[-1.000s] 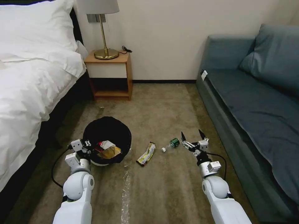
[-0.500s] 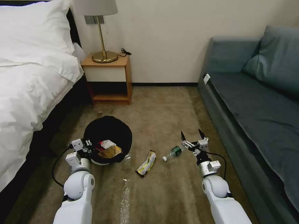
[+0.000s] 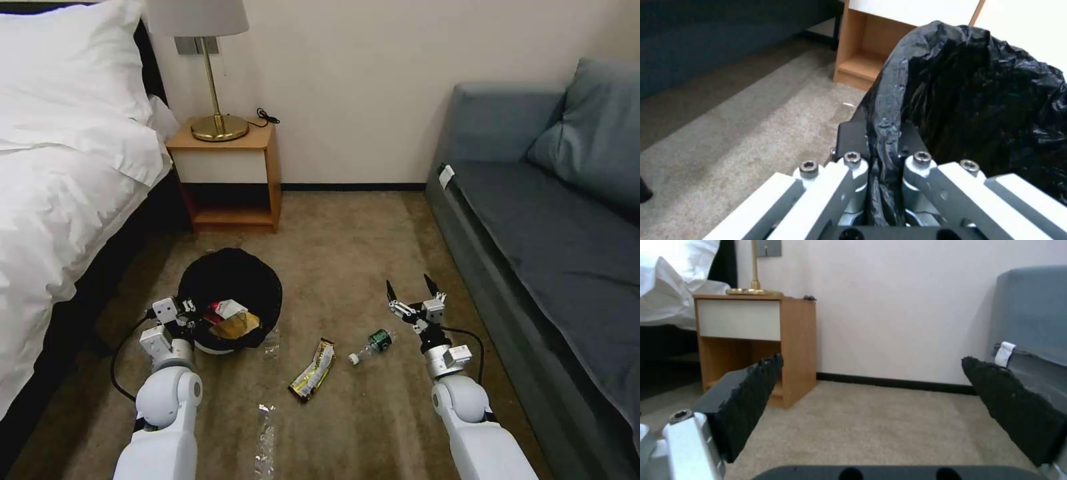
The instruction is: Pick up the trash bin, then pick up the garbage on the floor and place it into the trash bin.
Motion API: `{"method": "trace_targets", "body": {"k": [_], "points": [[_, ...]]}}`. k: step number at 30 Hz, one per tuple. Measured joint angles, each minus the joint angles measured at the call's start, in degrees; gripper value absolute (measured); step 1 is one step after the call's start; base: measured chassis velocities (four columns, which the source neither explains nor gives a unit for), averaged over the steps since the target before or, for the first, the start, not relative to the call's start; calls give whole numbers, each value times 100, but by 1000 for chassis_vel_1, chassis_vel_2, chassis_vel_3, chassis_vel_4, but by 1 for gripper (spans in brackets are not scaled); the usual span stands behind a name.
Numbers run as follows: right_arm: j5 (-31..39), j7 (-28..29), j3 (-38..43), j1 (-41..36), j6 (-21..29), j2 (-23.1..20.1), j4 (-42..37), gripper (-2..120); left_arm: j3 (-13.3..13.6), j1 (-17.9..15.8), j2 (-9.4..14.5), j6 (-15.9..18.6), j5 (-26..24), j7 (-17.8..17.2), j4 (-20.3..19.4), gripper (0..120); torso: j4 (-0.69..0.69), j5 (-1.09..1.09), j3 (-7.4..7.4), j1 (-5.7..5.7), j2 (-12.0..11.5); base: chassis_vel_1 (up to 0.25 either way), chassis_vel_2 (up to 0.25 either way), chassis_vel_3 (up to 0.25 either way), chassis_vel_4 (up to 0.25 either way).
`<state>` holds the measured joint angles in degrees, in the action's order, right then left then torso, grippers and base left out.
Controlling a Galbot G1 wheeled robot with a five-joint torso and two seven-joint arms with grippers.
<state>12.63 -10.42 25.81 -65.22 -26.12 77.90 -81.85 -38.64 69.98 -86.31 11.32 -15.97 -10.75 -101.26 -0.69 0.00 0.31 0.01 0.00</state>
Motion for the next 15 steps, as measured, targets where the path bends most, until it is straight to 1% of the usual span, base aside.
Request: {"method": "trace_targets", "body": {"k": [7,9,10,12,13,14,15], "points": [[-20,22,-105,69,-71,-67,13,100,5,3,5,5,-8,-4,-30,5,0,0,0,0,0,0,0,0,0],[-22,249,-369,195,26,-228,12,100,16,0,9,12,-15,-7,-54,5,0,0,0,0,0,0,0,0,0],[-22,249,-369,195,26,-228,12,100,16,0,9,12,-15,-7,-54,5,0,0,0,0,0,0,0,0,0],[-13,619,-682,395,252,-399,20,100,17,2,1,17,-16,-11,-70,5,0,1,1,0,0,0,0,0,0],[-13,619,-682,395,252,-399,20,100,17,2,1,17,-16,-11,-70,5,0,1,1,0,0,0,0,0,0],[20,805,-839,518,377,-475,40,100,17,13,-5,18,-15,-14,-81,5,0,0,0,0,0,0,0,0,0],[20,805,-839,518,377,-475,40,100,17,13,-5,18,-15,-14,-81,5,0,0,0,0,0,0,0,0,0]]}}
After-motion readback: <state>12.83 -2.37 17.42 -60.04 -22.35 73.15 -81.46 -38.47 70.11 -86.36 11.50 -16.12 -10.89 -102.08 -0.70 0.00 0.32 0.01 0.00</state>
